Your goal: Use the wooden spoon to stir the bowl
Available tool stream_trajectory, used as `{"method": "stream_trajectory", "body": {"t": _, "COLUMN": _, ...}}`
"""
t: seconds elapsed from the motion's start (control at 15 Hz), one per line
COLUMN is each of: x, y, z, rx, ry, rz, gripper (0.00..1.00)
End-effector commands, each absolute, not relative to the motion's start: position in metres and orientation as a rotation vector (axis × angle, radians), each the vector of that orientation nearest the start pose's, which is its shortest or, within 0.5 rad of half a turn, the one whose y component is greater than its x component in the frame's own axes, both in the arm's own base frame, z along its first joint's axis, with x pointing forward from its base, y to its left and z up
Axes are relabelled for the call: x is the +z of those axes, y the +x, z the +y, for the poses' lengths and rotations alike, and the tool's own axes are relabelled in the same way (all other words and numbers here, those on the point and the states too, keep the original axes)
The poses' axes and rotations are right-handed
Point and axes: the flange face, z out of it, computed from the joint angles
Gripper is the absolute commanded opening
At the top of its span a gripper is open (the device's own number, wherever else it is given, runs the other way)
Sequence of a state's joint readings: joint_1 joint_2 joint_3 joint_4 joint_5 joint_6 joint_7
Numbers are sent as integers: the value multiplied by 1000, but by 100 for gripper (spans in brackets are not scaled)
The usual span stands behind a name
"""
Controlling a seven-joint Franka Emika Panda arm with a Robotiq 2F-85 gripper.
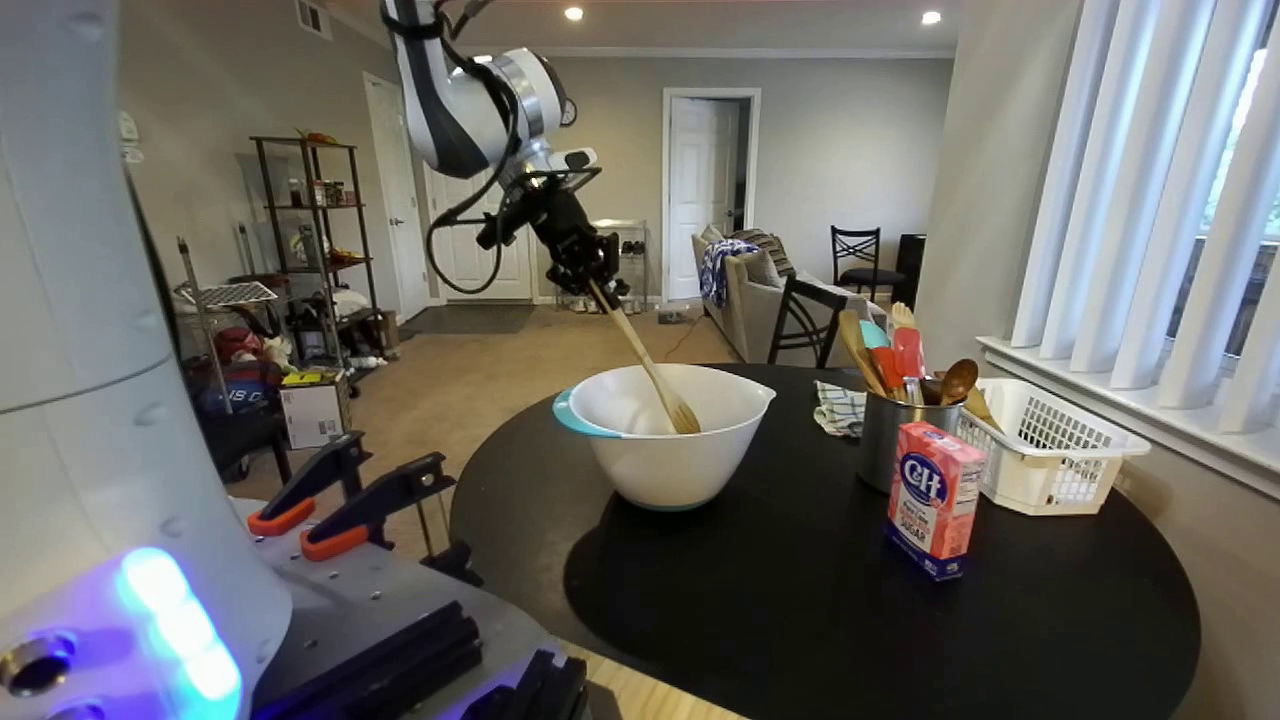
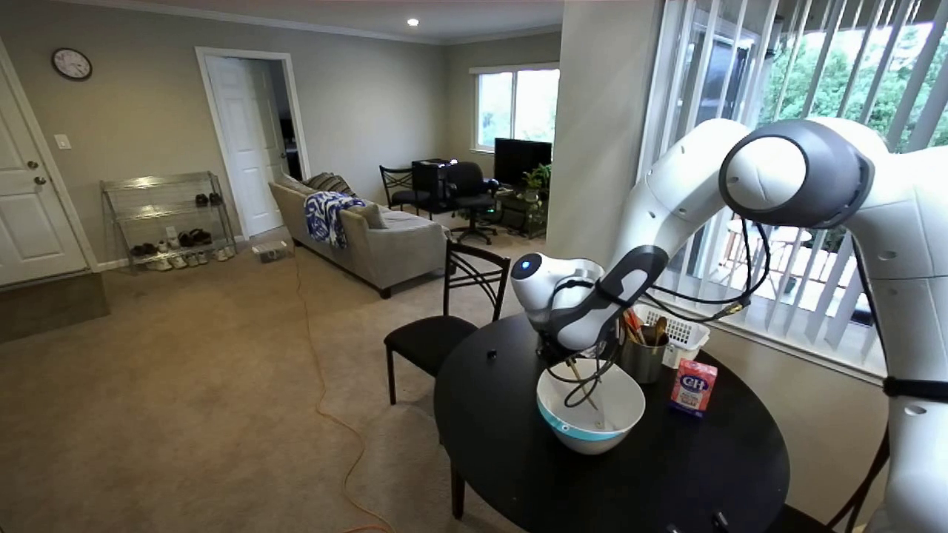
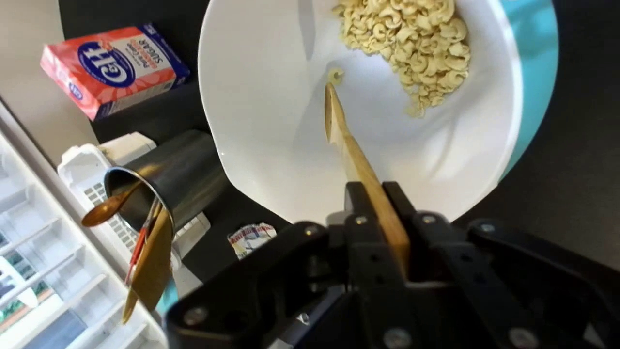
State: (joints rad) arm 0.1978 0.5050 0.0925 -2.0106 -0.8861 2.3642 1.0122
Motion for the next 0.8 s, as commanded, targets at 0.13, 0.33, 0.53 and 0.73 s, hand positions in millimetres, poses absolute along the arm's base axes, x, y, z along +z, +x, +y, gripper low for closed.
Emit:
{"method": "stream_trajectory", "body": {"t": 0.13, "x": 199, "y": 554, "z": 137, "rx": -200, "ry": -3424, "rz": 521, "gripper": 5}}
{"method": "stream_trajectory", "body": {"t": 0.33, "x": 193, "y": 551, "z": 130, "rx": -238, "ry": -3291, "rz": 661, "gripper": 5}}
{"method": "stream_trajectory", "body": {"t": 0.53, "x": 187, "y": 546, "z": 116, "rx": -370, "ry": -3189, "rz": 731, "gripper": 5}}
{"method": "stream_trajectory", "body": {"t": 0.73, "x": 184, "y": 541, "z": 101, "rx": -455, "ry": -3136, "rz": 779, "gripper": 5}}
